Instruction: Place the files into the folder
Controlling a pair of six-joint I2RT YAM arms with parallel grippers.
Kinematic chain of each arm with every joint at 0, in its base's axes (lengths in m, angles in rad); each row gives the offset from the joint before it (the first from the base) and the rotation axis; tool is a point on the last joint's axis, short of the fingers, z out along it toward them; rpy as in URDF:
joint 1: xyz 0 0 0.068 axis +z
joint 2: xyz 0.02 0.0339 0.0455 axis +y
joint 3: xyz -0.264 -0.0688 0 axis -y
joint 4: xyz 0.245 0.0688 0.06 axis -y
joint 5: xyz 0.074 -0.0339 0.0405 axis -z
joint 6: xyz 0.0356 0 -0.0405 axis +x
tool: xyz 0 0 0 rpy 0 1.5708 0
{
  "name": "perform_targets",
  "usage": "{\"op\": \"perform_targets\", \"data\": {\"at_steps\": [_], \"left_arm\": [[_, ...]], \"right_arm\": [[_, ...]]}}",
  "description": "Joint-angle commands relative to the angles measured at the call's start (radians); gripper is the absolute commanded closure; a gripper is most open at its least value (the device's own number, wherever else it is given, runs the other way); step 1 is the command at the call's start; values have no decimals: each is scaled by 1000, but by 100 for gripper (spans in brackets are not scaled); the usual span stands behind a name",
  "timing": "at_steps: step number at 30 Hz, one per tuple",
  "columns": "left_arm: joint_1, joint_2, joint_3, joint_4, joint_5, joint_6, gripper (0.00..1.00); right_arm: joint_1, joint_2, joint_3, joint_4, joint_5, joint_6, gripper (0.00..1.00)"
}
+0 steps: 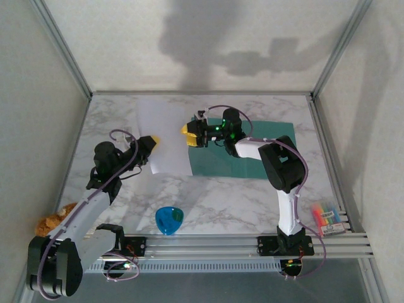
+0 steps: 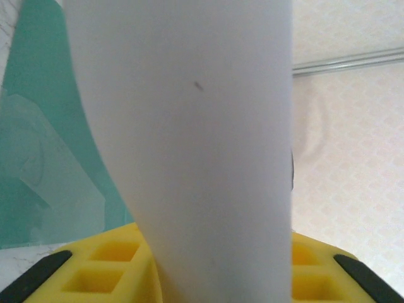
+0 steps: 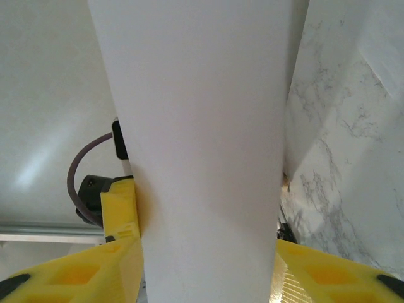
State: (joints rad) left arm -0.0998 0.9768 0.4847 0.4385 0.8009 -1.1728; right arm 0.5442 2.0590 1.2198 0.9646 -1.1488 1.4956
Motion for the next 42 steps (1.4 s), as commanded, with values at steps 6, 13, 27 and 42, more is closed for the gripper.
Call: {"op": "perform_targets", "data": {"at_steps": [6,13,27,42], "left_arm": [[-46,7,33,69,-16,-27,68],[-56,34,17,102,-47,-34,69],[-87,47,-3,174,-104,-57,69],[-80,83,48,78,-62,11,69]], "right_arm": [[7,-36,-5,92,-5,40,46],[8,-75,-26,108,-13,28,53],[20,-68,-29,198,22,101,61],[22,-58,-28,201,5,91,75]]}}
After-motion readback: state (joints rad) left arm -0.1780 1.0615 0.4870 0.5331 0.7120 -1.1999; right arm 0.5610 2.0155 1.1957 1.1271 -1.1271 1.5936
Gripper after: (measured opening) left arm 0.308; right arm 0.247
